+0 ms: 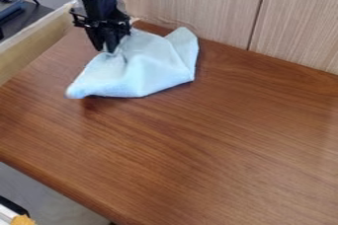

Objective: Fold cloth from bottom right to top left

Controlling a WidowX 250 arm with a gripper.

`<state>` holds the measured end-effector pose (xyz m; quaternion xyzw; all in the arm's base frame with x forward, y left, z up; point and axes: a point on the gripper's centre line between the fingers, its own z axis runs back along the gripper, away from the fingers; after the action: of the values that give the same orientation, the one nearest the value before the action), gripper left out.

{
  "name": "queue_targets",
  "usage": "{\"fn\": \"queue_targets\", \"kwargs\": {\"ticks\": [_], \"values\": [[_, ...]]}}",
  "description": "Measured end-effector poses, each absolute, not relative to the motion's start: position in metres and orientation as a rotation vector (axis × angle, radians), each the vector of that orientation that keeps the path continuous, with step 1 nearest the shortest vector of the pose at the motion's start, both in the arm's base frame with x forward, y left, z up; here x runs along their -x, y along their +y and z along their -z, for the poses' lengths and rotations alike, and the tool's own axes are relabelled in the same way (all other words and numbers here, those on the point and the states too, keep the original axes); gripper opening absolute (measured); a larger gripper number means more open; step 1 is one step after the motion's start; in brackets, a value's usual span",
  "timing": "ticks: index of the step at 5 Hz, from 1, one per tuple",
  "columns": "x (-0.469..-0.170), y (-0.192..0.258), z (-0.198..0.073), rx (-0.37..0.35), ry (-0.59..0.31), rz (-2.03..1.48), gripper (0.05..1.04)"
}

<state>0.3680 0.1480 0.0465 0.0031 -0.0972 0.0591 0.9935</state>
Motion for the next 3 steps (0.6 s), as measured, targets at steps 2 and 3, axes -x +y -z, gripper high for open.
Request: {"fn": "queue_targets", "kwargs": {"ticks": [2,3], "values": [[-0.367,0.144,-0.069,-0.032,-0.227,-0.101,1.006],[-0.368,0.140,-0.081,-0.046,-0.247,-0.092,1.004]]}}
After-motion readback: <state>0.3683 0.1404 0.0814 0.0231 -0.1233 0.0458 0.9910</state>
